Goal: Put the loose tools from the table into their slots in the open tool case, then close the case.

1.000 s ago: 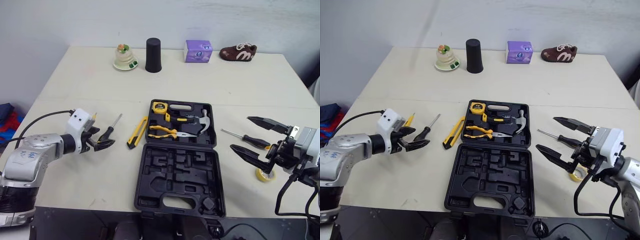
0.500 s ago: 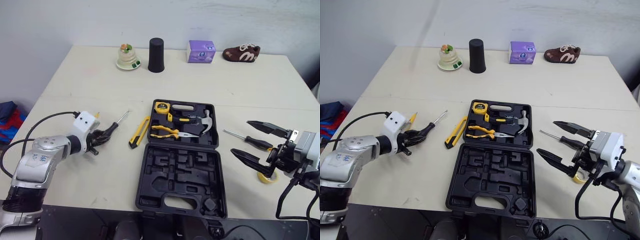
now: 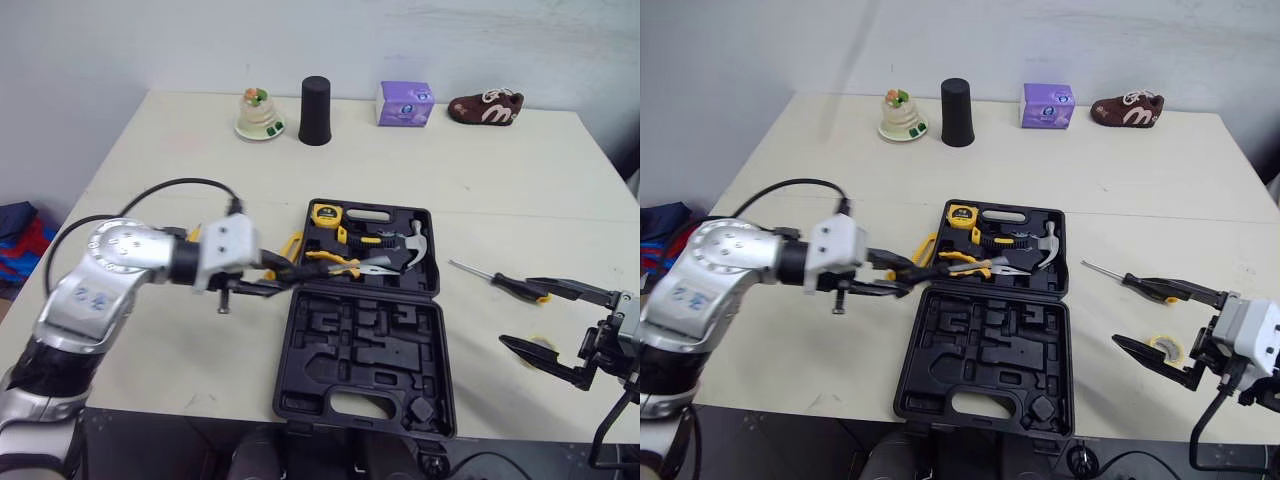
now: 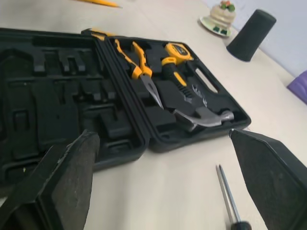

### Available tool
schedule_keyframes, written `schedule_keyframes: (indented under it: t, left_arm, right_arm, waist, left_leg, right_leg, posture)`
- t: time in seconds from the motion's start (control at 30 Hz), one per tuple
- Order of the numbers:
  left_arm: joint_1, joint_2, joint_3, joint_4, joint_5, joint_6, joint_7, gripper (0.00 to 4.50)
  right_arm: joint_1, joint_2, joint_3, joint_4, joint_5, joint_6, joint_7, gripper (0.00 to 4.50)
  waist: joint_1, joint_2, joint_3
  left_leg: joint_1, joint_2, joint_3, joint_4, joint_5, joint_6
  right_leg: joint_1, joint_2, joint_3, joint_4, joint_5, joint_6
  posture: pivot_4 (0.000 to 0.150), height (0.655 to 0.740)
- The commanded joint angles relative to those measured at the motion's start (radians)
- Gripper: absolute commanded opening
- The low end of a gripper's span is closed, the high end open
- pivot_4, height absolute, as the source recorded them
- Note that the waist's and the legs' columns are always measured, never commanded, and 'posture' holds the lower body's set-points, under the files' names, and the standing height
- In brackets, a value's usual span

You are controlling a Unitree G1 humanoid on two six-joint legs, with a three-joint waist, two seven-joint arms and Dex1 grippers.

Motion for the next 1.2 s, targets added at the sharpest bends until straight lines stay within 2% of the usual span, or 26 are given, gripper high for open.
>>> schedule_keyframes:
  t: [0.03,0.13,0.2,0.27,0.47,0.8,1.2]
  left_arm:
    - [-0.083,-0.025,-0.126,-0.008,0.117,0.024,-0.009,0.94]
    - [-0.16,-0.091,-0.234,0.019,0.216,0.066,0.015,0.94]
    - [-0.183,-0.086,-0.28,0.014,0.271,0.075,-0.004,0.94]
    - [-0.191,-0.076,-0.298,0.011,0.302,0.066,-0.022,0.94]
    - [-0.216,-0.14,-0.336,0.014,0.385,0.134,0.014,0.94]
    - [-0.195,-0.201,-0.354,0.043,0.429,0.156,0.029,0.94]
    - [-0.18,-0.174,-0.363,0.067,0.474,0.091,-0.008,0.94]
  right_arm:
    - [0.009,-0.013,-0.023,-0.019,0.001,-0.007,0.011,4.5]
    - [0.015,-0.003,-0.017,-0.03,-0.011,-0.01,-0.003,4.5]
    - [0.019,0.003,-0.013,-0.041,-0.016,-0.011,-0.011,4.5]
    - [0.022,0.006,-0.011,-0.047,-0.019,-0.011,-0.017,4.5]
    - [0.026,0.015,0.002,-0.087,-0.027,-0.002,-0.049,4.5]
    - [0.02,0.006,0.007,-0.112,-0.027,0.011,-0.073,4.5]
    - [0.017,0.007,0.008,-0.132,-0.029,0.027,-0.095,4.5]
  waist:
    - [-0.003,0.0,0.0]
    - [-0.001,0.0,0.0]
    - [-0.002,0.0,0.0]
    - [-0.004,0.0,0.0]
    - [0.001,0.0,0.0]
    - [-0.001,0.0,0.0]
    - [0.0,0.0,0.0]
  left_leg:
    - [0.0,0.0,0.0,0.0,0.0,0.0]
    - [0.0,0.0,0.0,0.0,0.0,0.0]
    - [0.0,0.0,-0.001,0.001,0.0,0.0]
    - [0.0,0.0,0.0,0.001,0.0,0.0]
    - [-0.001,0.001,-0.001,0.003,0.0,0.0]
    - [-0.001,0.0,-0.002,0.003,0.001,0.001]
    - [-0.001,0.0,-0.002,0.003,0.001,0.001]
  right_leg:
    - [0.0,0.001,0.001,0.0,0.0,0.0]
    - [0.0,0.001,0.001,0.0,0.0,0.0]
    - [0.0,0.001,0.001,0.0,0.0,0.0]
    - [-0.001,0.001,0.002,0.0,0.0,0.0]
    - [0.0,0.002,0.003,0.001,0.0,0.0]
    - [0.0,0.001,0.006,0.001,0.0,0.001]
    - [0.0,0.001,0.009,0.001,0.0,0.001]
  posture:
    - [0.15,0.74]
    - [0.15,0.74]
    - [0.15,0.74]
    - [0.15,0.74]
    - [0.15,0.74]
    - [0.15,0.74]
    - [0.15,0.74]
